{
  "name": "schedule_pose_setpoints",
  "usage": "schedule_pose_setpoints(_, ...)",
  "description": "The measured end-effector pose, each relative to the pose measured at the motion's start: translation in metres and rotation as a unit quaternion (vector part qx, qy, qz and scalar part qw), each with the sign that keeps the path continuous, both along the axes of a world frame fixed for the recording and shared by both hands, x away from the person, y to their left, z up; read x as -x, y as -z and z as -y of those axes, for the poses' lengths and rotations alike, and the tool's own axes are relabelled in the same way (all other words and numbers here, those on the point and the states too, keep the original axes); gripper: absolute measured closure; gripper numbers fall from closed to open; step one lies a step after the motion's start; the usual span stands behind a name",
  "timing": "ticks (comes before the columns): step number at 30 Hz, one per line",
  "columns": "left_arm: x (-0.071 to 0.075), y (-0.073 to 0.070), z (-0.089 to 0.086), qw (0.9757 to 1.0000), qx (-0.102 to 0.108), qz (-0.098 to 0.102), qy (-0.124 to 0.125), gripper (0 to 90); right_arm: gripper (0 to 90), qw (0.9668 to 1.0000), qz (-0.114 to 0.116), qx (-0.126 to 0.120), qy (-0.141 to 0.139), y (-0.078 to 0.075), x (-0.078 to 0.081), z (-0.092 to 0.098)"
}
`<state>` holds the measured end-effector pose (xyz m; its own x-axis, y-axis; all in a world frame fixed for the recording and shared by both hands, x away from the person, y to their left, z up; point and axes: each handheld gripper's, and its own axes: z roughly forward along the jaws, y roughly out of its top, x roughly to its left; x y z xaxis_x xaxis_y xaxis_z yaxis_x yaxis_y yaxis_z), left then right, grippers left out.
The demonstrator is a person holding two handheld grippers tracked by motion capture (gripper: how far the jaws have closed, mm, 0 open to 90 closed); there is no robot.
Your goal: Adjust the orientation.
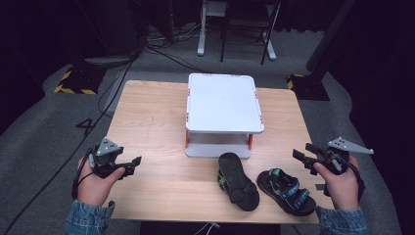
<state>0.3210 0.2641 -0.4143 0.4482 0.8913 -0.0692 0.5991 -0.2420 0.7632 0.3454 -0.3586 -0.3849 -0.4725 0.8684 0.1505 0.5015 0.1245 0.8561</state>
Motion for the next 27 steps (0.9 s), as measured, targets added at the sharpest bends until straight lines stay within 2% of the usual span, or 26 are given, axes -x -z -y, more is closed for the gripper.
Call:
schedule_pose_setpoints(9,0.000,0.001,0.001,1.0000,0.001,0.000,0.002,25.8,33.0,1.0000,-0.007,0.000,-0.005,0.000,0.001,-0.005)
schedule_pose_setpoints(14,0.000,0.001,0.000,1.0000,0.001,0.000,0.004,25.7,33.1,0.9998,-0.011,0.003,-0.015,-0.001,0.003,-0.014)
schedule_pose_setpoints(21,-0.001,0.003,0.001,0.9999,-0.003,-0.001,0.011,25.7,33.0,0.9981,-0.024,0.007,-0.055,0.004,0.004,-0.037)
schedule_pose_setpoints(22,-0.002,0.004,-0.001,0.9999,-0.004,-0.001,0.013,25.6,33.1,0.9965,-0.035,0.004,-0.076,0.005,0.005,-0.049)
schedule_pose_setpoints(23,-0.002,0.004,-0.001,0.9999,-0.004,-0.001,0.013,25.7,33.1,0.9965,-0.035,0.004,-0.076,0.005,0.005,-0.049)
schedule_pose_setpoints(27,-0.003,0.006,-0.006,1.0000,0.000,-0.004,0.006,25.6,32.6,0.9921,-0.046,0.004,-0.117,0.008,0.009,-0.076)
